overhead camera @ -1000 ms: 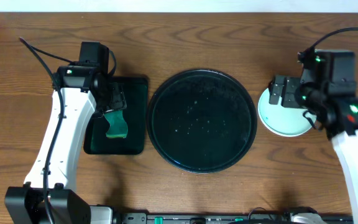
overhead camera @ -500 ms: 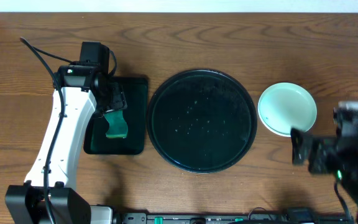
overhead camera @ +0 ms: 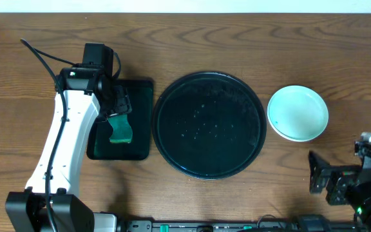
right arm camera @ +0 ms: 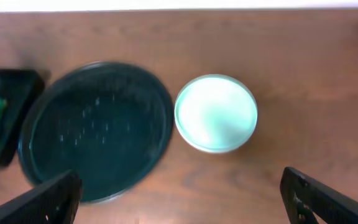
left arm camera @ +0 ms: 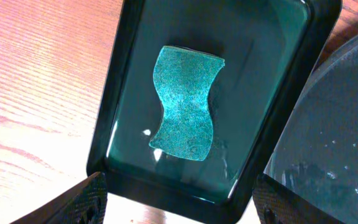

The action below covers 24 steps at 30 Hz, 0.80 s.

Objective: Clean dirty plates on tray and stack at the side

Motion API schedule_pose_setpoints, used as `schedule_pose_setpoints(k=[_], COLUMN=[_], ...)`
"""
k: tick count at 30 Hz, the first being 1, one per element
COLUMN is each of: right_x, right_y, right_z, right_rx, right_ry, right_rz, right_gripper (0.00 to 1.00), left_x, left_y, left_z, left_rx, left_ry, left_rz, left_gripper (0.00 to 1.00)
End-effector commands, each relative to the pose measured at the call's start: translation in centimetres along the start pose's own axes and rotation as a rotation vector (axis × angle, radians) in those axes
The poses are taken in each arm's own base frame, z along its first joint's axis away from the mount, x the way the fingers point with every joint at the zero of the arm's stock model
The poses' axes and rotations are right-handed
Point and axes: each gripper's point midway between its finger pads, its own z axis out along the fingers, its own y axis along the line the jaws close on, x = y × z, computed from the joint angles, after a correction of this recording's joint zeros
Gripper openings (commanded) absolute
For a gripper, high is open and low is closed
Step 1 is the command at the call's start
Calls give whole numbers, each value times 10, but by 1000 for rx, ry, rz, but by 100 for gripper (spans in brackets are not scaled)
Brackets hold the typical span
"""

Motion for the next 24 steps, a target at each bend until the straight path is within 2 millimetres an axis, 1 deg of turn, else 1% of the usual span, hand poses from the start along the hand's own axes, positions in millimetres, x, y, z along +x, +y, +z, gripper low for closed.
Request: schedule_pose_setpoints(k=[1,3,4,8,9,13,15,20,24], right_x=[-12,-17,-19,-15,-9,5,15,48,66], right_y=[1,1,1,0,1,4,6,11,14], right_z=[10,20,28,63,79,107,117,143,157], right_rx=[0,-2,-3,-16,-29,-61,-80,-131,-161], right_ry=[-48,-73,-83,-127,-166,-294,-344,-443,-487], right_rz=[-77,-79,-79,-69,-70,-80,-86,-99,-111], right_gripper=[99,99,99,99,99,99,99,99,99], left_x=[-2,-2,-2,-2,-2,-2,-2,-2,-2], left_y=[2,2,2,2,2,2,2,2,2], left_z=[-1,-1,-1,-1,-1,-1,-1,-1,-1], left_rx=[-6,-6,-6,-6,-6,-6,-6,-6,-6], left_ry=[-2,-2,-3,-2,-2,-3,-2,-2,-3], left_rz=[-6,-6,-6,-6,-6,-6,-6,-6,-6], left_gripper=[75,75,75,75,75,76,75,76,76])
